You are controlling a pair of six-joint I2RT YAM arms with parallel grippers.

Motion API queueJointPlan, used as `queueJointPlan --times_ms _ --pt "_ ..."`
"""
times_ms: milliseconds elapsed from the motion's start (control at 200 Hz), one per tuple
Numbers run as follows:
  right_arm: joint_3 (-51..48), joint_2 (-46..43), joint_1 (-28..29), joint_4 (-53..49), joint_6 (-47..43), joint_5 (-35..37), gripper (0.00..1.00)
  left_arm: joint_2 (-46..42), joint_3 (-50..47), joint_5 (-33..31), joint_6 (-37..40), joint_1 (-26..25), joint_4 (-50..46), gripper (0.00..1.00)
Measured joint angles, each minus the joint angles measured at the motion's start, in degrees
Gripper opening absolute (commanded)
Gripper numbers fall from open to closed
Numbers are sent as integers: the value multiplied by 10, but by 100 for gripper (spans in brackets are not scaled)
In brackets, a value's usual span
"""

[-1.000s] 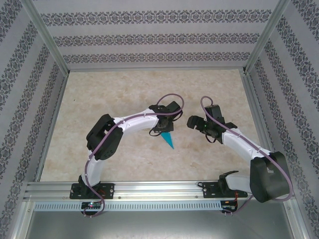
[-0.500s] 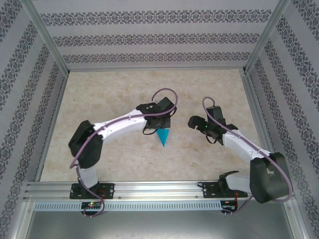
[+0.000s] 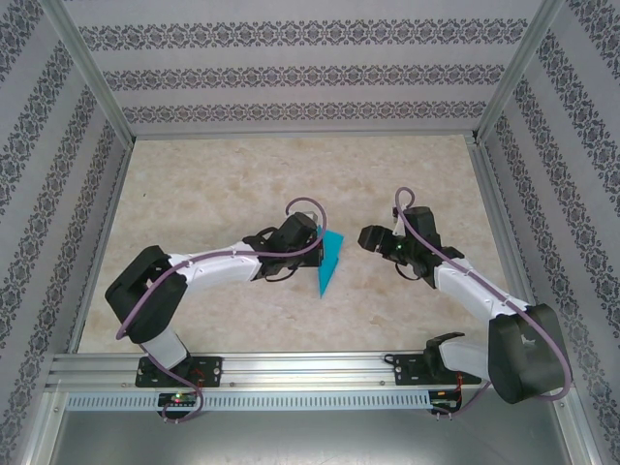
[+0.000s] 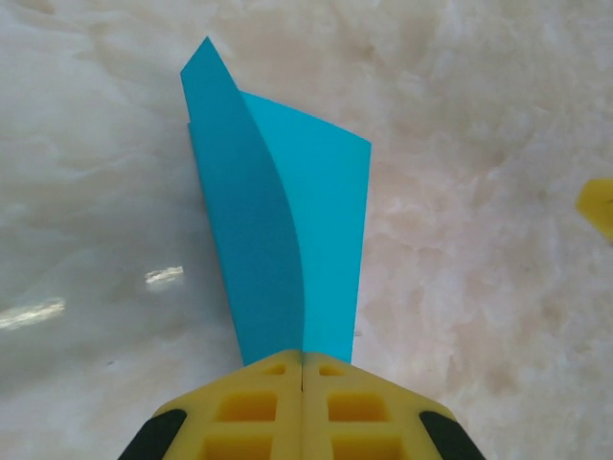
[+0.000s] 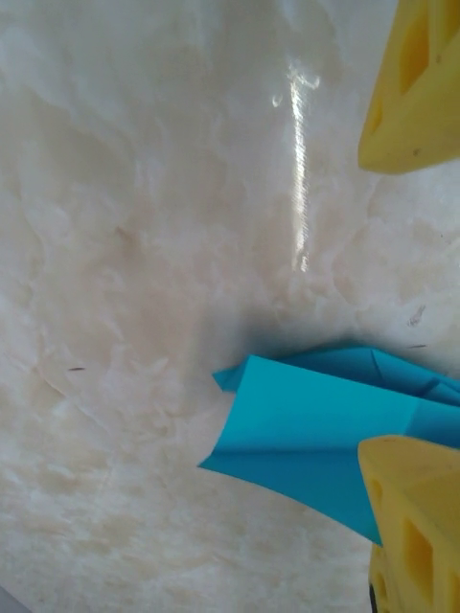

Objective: Fold a paper plane with a square sheet of paper (pick it up from the middle)
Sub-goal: Move a paper plane to the center of the table.

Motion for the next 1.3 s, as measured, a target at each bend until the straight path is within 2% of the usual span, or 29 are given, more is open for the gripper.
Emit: queueJointPlan --times_ms 245,365,420,699,1099,1299 --pt "1 3 91 3 50 2 54 2 -65 16 -26 11 104 0" --pt "3 26 132 14 74 6 39 2 -94 13 -42 17 129 0" --pt "8 44 149 20 87 8 35 2 -107 10 -49 18 139 0" --pt "37 125 210 50 118 20 34 2 -141 -8 -66 19 163 0" --pt "60 146 217 52 122 41 37 2 -141 -9 -66 19 168 0" --pt "83 175 217 22 118 66 39 2 -141 -13 -68 19 168 0"
